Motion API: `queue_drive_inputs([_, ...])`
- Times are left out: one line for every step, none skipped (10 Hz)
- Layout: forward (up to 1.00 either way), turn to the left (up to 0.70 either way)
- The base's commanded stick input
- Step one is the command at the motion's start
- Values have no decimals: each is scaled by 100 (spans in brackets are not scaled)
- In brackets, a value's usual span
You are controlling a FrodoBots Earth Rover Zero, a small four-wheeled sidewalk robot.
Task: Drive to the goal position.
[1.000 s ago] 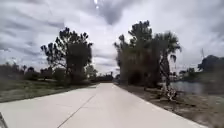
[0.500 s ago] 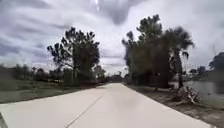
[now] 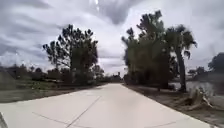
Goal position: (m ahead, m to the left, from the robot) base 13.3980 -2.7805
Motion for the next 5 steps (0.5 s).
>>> queue_drive_inputs([85, 0])
queue_drive_inputs([85, 0])
queue_drive_inputs([85, 0])
queue_drive_inputs([85, 0])
queue_drive_inputs([85, 0])
